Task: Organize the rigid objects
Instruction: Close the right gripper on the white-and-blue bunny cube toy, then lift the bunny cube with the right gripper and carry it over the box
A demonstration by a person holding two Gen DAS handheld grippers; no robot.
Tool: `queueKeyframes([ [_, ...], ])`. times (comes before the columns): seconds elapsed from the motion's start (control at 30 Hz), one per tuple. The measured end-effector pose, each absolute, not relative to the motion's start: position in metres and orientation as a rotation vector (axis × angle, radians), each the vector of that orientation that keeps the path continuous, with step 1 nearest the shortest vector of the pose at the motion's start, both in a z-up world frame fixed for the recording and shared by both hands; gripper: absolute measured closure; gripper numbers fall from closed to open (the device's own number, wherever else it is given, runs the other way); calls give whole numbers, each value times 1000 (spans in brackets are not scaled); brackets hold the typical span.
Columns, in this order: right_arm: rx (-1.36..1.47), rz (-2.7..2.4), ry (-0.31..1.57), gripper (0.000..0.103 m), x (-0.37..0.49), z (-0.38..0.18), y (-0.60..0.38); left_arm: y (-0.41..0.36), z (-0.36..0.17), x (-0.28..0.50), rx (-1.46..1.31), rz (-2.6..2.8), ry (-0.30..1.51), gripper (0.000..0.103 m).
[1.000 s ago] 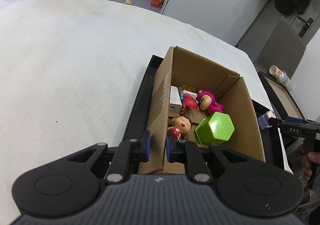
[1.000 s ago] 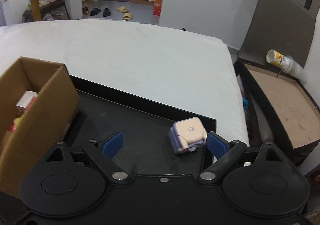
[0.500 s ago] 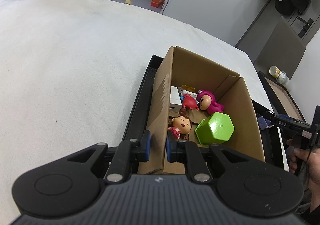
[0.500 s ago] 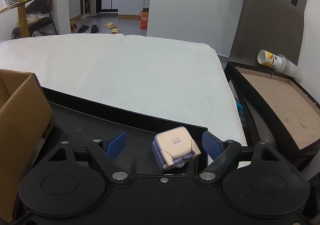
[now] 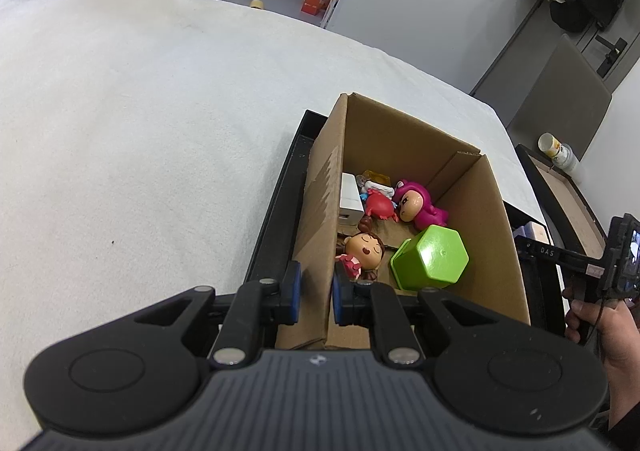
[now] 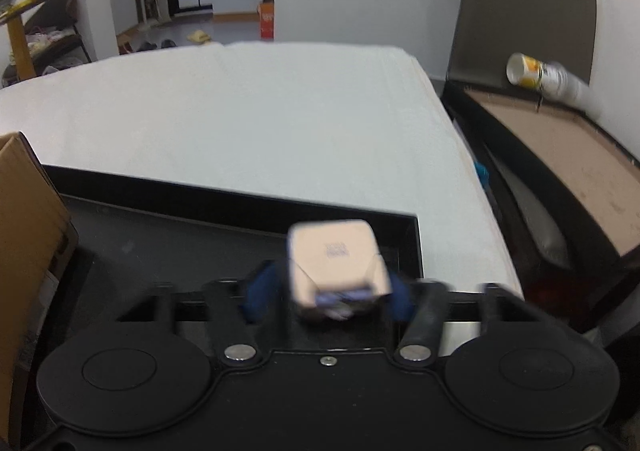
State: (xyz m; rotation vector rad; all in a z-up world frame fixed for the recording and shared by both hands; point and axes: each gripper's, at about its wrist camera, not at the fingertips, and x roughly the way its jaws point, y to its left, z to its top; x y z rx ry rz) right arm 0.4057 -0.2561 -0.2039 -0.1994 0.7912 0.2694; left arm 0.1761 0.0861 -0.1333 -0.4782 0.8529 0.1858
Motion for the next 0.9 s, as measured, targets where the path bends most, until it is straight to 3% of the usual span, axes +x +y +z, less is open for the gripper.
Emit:
queueKeyframes([
  [0.9, -124, 377, 887, 60, 340, -159, -229, 87, -134, 180, -477, 179, 870, 89],
])
